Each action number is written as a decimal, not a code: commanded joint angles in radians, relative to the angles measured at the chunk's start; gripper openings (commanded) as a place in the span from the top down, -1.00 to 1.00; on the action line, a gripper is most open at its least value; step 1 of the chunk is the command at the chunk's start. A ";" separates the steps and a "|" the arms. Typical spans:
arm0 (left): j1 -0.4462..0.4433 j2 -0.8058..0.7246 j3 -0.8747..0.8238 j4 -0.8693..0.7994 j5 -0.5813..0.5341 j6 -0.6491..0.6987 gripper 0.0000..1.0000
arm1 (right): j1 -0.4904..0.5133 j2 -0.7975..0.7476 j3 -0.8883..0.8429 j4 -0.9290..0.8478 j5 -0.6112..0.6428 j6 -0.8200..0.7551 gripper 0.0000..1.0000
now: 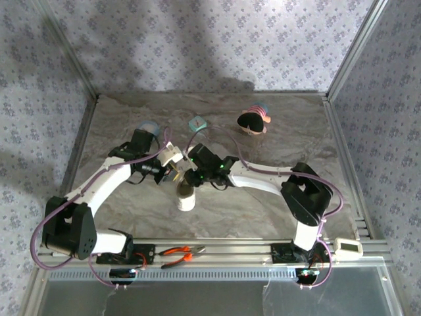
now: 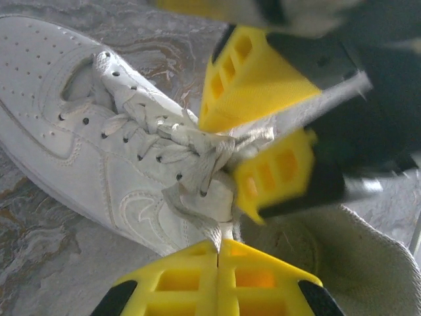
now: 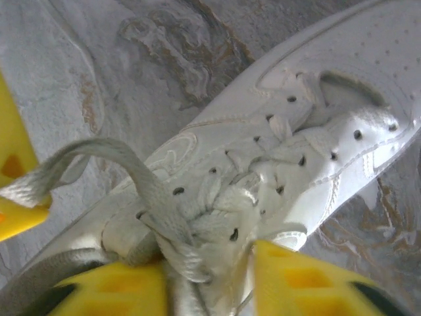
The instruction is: Tie the shoes
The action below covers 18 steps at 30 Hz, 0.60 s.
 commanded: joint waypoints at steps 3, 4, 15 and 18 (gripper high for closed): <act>-0.019 0.008 0.045 0.032 0.081 -0.033 1.00 | 0.009 -0.028 0.000 -0.174 0.186 0.043 1.00; -0.026 0.009 0.045 0.040 0.084 -0.040 1.00 | 0.008 -0.044 -0.003 -0.182 0.200 0.041 1.00; -0.094 0.044 0.012 0.157 0.080 -0.133 1.00 | 0.014 -0.131 -0.104 -0.140 0.243 0.109 1.00; -0.093 0.039 0.004 0.153 0.066 -0.130 1.00 | 0.024 -0.144 -0.153 -0.043 0.199 0.105 0.59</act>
